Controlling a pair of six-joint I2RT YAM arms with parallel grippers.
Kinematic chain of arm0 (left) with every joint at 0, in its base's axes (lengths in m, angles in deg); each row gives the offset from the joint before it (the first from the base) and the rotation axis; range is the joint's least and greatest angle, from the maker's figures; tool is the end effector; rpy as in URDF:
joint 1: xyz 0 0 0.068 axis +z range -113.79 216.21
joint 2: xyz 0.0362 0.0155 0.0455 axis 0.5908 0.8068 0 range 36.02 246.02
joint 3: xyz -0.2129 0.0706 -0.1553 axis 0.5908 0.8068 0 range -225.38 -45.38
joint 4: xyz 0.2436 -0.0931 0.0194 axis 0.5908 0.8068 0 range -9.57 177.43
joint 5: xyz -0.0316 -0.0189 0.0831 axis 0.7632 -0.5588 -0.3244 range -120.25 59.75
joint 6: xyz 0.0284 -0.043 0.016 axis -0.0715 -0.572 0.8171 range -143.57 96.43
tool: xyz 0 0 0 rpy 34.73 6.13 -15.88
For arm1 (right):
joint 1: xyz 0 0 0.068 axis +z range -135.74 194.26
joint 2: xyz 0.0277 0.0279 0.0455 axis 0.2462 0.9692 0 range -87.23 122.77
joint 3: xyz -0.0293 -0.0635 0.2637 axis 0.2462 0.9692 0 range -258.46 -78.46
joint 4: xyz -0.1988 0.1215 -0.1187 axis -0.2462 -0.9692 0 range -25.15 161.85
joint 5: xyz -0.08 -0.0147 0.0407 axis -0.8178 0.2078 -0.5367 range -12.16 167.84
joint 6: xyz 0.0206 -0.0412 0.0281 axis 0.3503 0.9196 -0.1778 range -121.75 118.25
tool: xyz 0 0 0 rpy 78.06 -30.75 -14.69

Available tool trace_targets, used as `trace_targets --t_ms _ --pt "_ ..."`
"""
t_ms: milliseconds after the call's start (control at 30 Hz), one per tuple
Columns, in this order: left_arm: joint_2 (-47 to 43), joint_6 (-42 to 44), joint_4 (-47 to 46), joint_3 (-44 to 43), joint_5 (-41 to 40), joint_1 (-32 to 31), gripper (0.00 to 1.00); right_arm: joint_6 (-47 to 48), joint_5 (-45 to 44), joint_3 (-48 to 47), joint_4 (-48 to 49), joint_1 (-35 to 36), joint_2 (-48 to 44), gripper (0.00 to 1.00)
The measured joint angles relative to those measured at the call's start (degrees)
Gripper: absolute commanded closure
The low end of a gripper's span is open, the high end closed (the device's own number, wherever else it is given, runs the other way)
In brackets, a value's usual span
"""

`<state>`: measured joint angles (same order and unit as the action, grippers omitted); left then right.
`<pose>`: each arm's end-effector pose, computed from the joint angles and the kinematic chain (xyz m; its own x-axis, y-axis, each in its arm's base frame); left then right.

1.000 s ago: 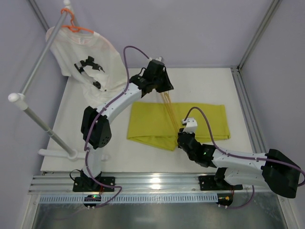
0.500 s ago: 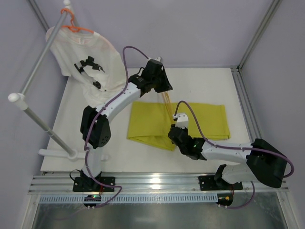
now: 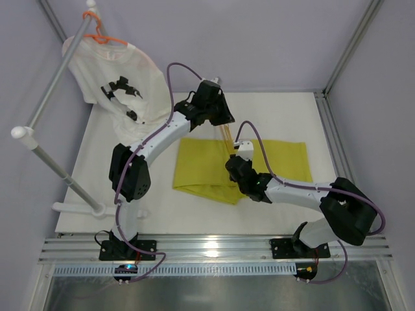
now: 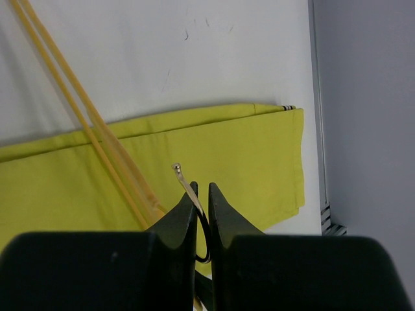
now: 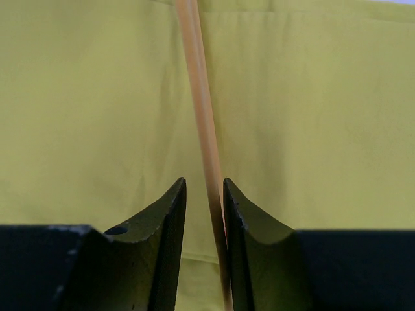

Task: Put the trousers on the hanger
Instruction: Pass the hanger from the left arm to the right

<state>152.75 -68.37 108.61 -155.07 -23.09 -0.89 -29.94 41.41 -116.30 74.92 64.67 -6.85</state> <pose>0.3790 -0.2923 0.3158 -0.8053 -0.2674 -0.5291 0.1583 0.7631 -0.6266 0.1924 0.1994 0.1871 -0.5119 -0.0227 -0.8587 -0.0979 0.9947 0.0320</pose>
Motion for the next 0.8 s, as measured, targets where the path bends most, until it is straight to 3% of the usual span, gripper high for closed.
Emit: trace_targets --t_ms 367,467,500,600,633,667,733,800 --pt "0.0 0.04 0.02 0.02 0.59 0.13 0.96 3.37 2.95 -6.23 2.93 -3.8 7.06 0.68" --pt "0.0 0.15 0.02 0.15 0.79 0.35 0.9 3.61 2.84 -8.02 2.51 -4.22 8.81 0.86" --pt "-0.09 0.13 -0.02 0.35 1.03 0.42 0.88 3.48 2.82 -8.87 2.36 -4.44 9.68 0.96" --pt "-0.48 -0.07 -0.24 1.31 1.38 0.61 0.7 3.37 2.97 -10.29 1.79 -4.68 11.08 0.96" --pt "-0.61 -0.07 -0.46 1.51 1.51 0.72 0.56 3.19 2.95 -10.36 1.64 -4.63 11.17 0.97" --pt "-0.81 0.02 -0.31 1.6 1.6 0.85 0.49 2.95 2.84 -10.36 1.64 -4.55 11.17 0.96" --pt "-1.18 0.15 0.76 1.64 2.1 1.25 0.36 2.23 2.54 -10.16 1.77 -4.7 10.86 0.96" --pt "-1.66 0.24 2.29 1.57 2.6 1.86 0.29 1.31 2.58 -9.14 2.08 -4.85 9.9 0.96"
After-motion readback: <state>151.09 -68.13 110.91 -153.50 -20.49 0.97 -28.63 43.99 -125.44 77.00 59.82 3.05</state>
